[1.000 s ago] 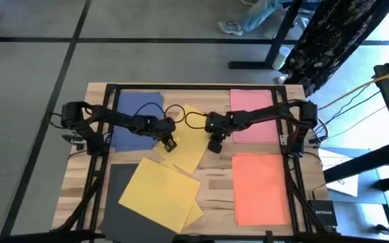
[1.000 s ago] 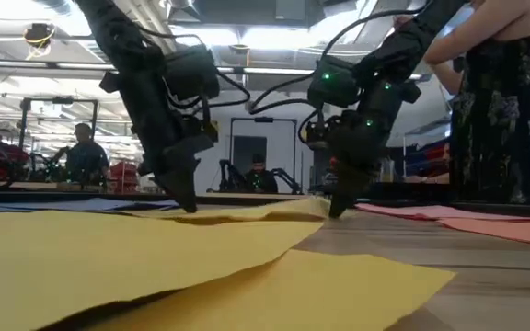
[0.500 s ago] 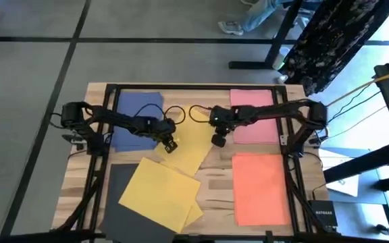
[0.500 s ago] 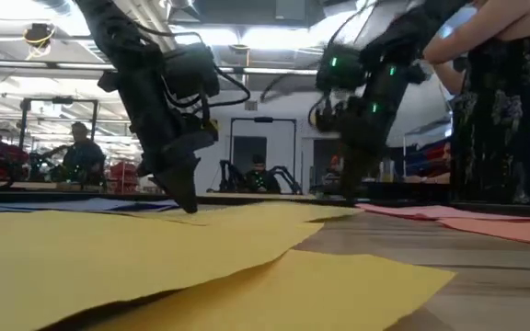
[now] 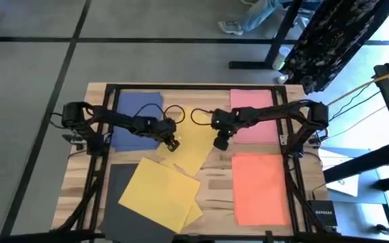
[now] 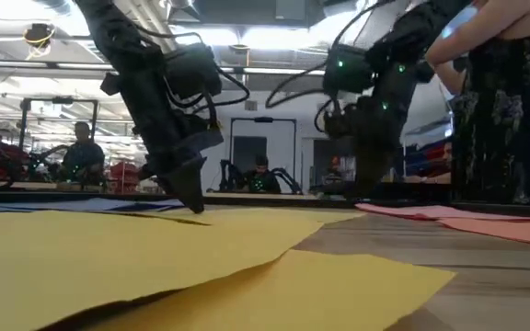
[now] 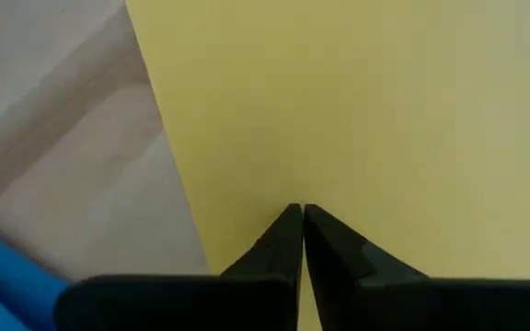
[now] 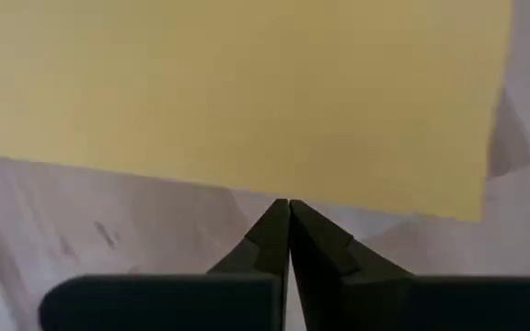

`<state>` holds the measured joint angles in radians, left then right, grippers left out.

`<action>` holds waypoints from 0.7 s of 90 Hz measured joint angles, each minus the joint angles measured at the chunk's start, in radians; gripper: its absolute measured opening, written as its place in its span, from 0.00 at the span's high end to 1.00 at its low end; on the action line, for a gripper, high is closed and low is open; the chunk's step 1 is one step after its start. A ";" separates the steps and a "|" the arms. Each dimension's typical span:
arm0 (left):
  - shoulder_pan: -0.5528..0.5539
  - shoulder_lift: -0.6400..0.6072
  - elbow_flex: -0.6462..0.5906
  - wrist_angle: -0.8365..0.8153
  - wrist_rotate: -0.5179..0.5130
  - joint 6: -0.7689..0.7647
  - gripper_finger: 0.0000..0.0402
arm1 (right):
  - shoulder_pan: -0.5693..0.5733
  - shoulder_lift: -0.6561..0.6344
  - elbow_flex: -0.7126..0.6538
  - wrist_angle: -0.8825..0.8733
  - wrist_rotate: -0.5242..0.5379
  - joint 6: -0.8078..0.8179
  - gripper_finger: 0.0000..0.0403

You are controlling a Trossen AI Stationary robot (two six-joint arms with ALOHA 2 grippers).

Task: Organize paper
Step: Move the yellow paper to the top center of the table

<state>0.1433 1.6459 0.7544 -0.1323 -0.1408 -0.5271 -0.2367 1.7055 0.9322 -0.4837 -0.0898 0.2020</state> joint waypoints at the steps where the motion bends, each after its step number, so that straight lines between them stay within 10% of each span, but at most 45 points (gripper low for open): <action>1: -0.002 0.000 0.000 0.005 0.001 0.003 1.00 | 0.000 0.004 -0.003 0.003 0.000 0.000 1.00; 63: -0.174 -0.002 0.022 0.135 0.049 0.039 1.00 | -0.069 0.064 -0.018 0.135 0.046 0.048 1.00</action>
<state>-0.0309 1.6444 0.7761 0.0027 -0.0917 -0.4882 -0.3061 1.7691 0.9144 -0.3482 -0.0433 0.2501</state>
